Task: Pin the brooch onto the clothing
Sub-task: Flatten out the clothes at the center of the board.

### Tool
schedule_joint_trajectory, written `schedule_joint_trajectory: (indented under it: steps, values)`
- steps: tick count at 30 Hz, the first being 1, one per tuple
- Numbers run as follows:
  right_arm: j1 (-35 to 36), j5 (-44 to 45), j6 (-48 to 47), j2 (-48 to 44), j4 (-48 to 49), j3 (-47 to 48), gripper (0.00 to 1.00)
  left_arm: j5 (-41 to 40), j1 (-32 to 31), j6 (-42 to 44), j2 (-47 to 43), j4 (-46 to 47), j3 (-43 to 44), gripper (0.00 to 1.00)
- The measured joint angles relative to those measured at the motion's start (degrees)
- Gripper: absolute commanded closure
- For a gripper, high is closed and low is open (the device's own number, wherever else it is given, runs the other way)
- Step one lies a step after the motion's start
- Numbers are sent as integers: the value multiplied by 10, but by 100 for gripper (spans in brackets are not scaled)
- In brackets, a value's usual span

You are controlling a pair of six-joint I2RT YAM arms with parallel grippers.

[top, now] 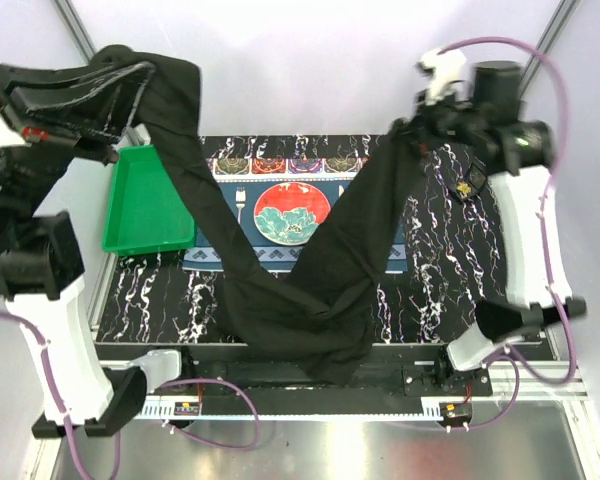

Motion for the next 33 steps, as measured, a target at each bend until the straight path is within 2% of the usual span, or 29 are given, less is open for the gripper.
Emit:
schedule_joint_trajectory:
  steps: [1, 2, 3, 4, 5, 7, 9, 12, 18, 24, 29, 33]
  values:
    - [24, -7, 1, 23, -4, 3, 94, 25, -5, -39, 14, 27, 0, 100]
    - [54, -23, 1, 54, -18, 9, 73, 51, -17, -77, 30, 46, 4, 100]
    - [83, -37, 2, 77, -30, 9, 26, 64, -44, -94, 41, 50, 10, 100]
    - [107, -58, 5, 90, -40, 3, 8, 76, -75, -101, 50, 51, 14, 100]
    - [127, -77, 8, 94, -50, -11, 1, 80, -118, -94, 57, 40, 13, 100]
    - [151, -100, 3, 82, -69, -43, 0, 99, -201, -71, 63, 4, -2, 100]
    - [152, -101, 2, 53, -83, -78, 0, 105, -246, -33, 60, -36, -26, 100]
    - [142, -106, 6, -32, -85, -151, 0, 92, -273, 41, 57, -91, -57, 100]
    - [140, -169, 10, -152, -74, -174, 0, 47, -324, 145, 96, -154, -68, 100]
    - [143, -223, 88, -224, 118, -301, 0, 7, -352, 184, 151, -180, -52, 100]
    - [168, -221, 179, -174, 253, -283, 0, -12, -376, 203, 171, -186, -50, 100]
    - [184, -223, 216, -140, 325, -276, 0, -16, -398, 214, 181, -189, -40, 100]
